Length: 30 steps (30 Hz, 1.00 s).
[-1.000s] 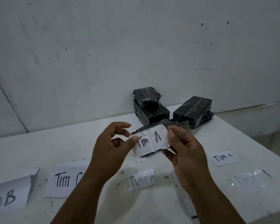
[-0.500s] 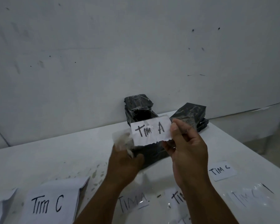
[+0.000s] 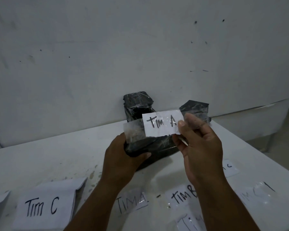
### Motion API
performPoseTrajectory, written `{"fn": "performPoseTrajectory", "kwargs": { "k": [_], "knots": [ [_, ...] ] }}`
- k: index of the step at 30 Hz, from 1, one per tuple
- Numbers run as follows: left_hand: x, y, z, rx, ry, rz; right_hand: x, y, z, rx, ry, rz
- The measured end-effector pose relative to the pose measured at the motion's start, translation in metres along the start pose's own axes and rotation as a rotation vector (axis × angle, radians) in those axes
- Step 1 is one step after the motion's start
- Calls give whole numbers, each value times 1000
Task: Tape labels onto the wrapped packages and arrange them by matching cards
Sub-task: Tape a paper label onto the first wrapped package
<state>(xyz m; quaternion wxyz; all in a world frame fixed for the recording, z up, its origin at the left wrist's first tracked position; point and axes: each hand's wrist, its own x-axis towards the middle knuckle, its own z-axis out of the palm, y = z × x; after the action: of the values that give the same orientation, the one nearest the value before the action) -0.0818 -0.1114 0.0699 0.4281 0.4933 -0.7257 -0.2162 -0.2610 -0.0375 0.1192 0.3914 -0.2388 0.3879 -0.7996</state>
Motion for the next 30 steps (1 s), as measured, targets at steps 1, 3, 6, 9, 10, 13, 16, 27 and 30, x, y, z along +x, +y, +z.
{"fn": "performPoseTrajectory", "kwargs": {
  "k": [1,3,6,9,10,13,16,27,30],
  "knots": [
    [-10,5,-11,-47,0,16,-4,-2,0,-8,-19,-2],
    [-32,10,-29,-108,3,28,-13,-4,1,-25,-57,-1],
    [-66,6,-51,-155,-3,9,-36,-5,4,-81,-125,12],
    [-104,-5,-71,-158,-11,-33,-66,-1,6,-135,-193,31],
    [-116,-9,-77,-152,-9,-50,-77,2,6,-156,-210,36],
    [-147,-18,-91,-145,-18,-115,-104,14,1,-209,-232,66],
    [-173,-23,-101,-133,-43,-144,-130,26,-5,-268,-232,108],
    [-198,-45,-113,-88,-131,-179,-171,44,-8,-499,-246,109],
    [-201,-46,-118,-151,-193,-204,-172,45,-9,-506,-250,111]
  ]
}}
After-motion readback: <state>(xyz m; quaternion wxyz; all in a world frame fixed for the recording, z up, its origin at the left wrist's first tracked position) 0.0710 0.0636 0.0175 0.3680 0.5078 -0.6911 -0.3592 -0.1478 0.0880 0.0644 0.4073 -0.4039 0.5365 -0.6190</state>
